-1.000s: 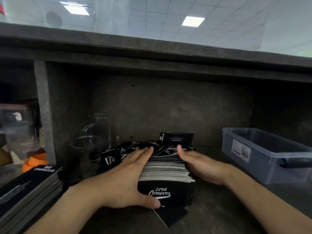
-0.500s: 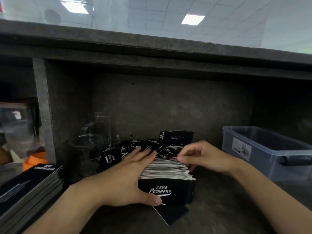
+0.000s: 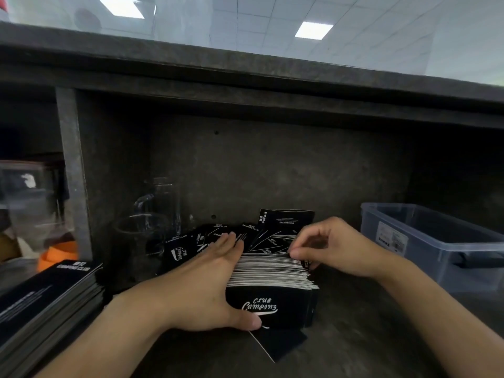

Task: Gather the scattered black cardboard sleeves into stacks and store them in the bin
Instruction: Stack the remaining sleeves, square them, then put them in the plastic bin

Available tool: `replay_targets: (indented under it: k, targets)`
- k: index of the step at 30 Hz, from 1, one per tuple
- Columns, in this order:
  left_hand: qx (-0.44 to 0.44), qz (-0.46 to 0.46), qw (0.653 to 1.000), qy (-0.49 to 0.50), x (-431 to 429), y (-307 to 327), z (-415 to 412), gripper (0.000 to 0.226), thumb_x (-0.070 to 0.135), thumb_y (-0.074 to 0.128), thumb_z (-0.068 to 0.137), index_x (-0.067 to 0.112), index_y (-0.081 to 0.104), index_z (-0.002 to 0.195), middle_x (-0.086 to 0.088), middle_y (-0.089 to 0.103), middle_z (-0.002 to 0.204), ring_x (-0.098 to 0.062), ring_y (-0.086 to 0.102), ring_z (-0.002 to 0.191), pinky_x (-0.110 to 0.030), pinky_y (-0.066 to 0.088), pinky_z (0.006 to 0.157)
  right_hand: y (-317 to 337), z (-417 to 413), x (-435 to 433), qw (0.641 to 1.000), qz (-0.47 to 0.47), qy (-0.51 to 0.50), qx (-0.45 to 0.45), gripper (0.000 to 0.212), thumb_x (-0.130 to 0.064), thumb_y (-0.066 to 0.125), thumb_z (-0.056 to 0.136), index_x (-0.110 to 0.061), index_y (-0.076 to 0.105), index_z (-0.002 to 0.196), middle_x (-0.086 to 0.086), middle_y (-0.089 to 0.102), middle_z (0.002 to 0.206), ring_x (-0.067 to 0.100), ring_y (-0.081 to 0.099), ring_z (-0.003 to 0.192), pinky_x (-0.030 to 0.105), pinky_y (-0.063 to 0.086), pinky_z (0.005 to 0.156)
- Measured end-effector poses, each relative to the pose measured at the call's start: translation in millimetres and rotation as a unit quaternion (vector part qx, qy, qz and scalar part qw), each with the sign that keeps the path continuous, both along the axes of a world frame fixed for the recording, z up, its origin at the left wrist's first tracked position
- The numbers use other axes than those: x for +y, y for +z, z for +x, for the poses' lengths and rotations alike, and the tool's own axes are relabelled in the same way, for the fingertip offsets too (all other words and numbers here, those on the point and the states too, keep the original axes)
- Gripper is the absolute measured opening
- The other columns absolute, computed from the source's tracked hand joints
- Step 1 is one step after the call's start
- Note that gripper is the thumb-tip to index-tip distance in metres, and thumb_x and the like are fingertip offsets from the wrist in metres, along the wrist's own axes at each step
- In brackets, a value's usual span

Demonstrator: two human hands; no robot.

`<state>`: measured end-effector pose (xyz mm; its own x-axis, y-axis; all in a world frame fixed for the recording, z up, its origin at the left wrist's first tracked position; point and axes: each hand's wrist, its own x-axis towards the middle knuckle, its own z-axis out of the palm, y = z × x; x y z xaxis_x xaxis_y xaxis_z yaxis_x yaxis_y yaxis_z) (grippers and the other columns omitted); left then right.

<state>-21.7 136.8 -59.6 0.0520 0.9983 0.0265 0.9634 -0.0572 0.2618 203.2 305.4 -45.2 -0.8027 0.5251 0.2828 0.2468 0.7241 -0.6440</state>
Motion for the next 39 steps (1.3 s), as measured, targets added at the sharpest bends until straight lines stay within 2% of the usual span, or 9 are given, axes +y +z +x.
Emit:
replay_targets:
  k: [5,9,12,15,19,22,27,34,39]
  targets:
    - [-0.005,-0.008,1.000,0.002,-1.0,-2.0,0.0,0.129,0.072,0.070,0.077,0.026,-0.016,0.160,0.015,-0.017,0.168,-0.002,-0.016,0.153,-0.022,0.000,0.123,4.0,1.0,0.8,0.995,0.080,-0.050,0.020,0.006,-0.021,0.061,0.099,-0.024,0.065,0.096,-0.010,0.071,0.095,0.008,0.070,0.092,0.034,0.063,0.073]
    - [-0.006,0.011,1.000,-0.002,-1.8,-0.4,0.8,0.117,0.071,0.074,0.074,0.034,0.005,0.160,0.016,0.023,0.159,-0.004,0.025,0.145,-0.023,0.024,0.121,5.5,10.0,19.8,0.970,0.108,-0.206,0.075,0.009,-0.027,0.050,0.105,-0.024,0.056,0.098,-0.006,0.068,0.088,0.012,0.069,0.061,0.023,0.055,0.051]
    - [-0.028,0.009,1.000,-0.004,-3.1,0.4,-0.3,0.088,0.073,0.076,0.070,0.043,0.032,0.139,0.025,0.042,0.131,0.005,0.045,0.119,-0.025,0.043,0.107,-1.0,10.6,34.9,0.937,-0.021,-0.297,0.184,0.014,-0.019,0.050,0.107,-0.010,0.061,0.104,0.005,0.066,0.083,0.009,0.054,0.041,0.021,0.044,0.039]
    - [-0.025,0.018,0.999,-0.015,-3.2,-0.3,-1.1,0.097,0.075,0.076,0.069,0.041,0.026,0.145,0.031,0.023,0.149,0.006,0.040,0.130,-0.023,0.038,0.112,-14.1,0.3,28.3,0.921,-0.212,-0.300,0.130,0.015,-0.013,0.054,0.104,-0.005,0.065,0.096,0.010,0.053,0.077,0.014,0.046,0.053,0.021,0.039,0.036]
    - [-0.042,0.021,0.999,-0.015,-2.8,-0.9,-0.2,0.133,0.072,0.078,0.067,0.052,-0.023,0.151,0.036,-0.020,0.159,0.002,0.013,0.150,-0.017,0.017,0.118,-26.6,-22.4,10.5,0.929,-0.230,-0.290,-0.009,0.014,-0.023,0.057,0.097,-0.010,0.064,0.100,0.007,0.051,0.082,0.017,0.047,0.065,0.018,0.039,0.038]
    - [-0.038,0.019,0.999,-0.023,-4.0,-1.3,0.4,0.127,0.072,0.076,0.071,0.059,-0.025,0.148,0.032,-0.007,0.163,0.004,0.013,0.149,-0.015,0.015,0.115,-28.0,-29.1,5.2,0.937,-0.214,-0.274,-0.018,0.021,-0.036,0.056,0.095,-0.017,0.060,0.089,0.000,0.043,0.066,0.014,0.040,0.053,0.018,0.030,0.041]
    - [-0.029,0.012,0.999,-0.031,-1.9,-2.5,1.3,0.111,0.074,0.069,0.076,0.063,-0.014,0.149,0.026,0.018,0.154,0.001,0.021,0.144,-0.014,0.021,0.106,-24.7,-19.5,5.8,0.959,-0.161,-0.219,-0.075,0.082,-0.086,0.028,0.087,-0.013,0.065,0.091,-0.002,0.041,0.054,0.010,0.037,0.043,0.020,0.032,0.039]
    - [-0.041,0.024,0.998,-0.047,0.2,-4.5,-0.1,0.117,0.075,0.072,0.072,0.064,-0.018,0.147,0.041,0.010,0.143,0.008,0.030,0.131,-0.021,0.033,0.112,-27.2,-19.4,0.5,0.984,-0.144,-0.102,-0.038,0.067,-0.066,0.029,0.101,-0.015,0.063,0.073,0.003,0.041,0.048,0.014,0.036,0.037,0.021,0.033,0.038]
    - [-0.049,0.037,0.997,-0.044,1.1,-7.4,-2.0,0.124,0.076,0.075,0.068,0.054,-0.011,0.154,0.041,-0.001,0.150,0.008,0.024,0.139,-0.022,0.029,0.117,-24.5,-18.2,6.3,0.983,-0.029,-0.179,0.014,0.059,-0.054,0.050,0.100,-0.009,0.055,0.062,0.001,0.048,0.040,0.013,0.045,0.030,0.020,0.037,0.037]
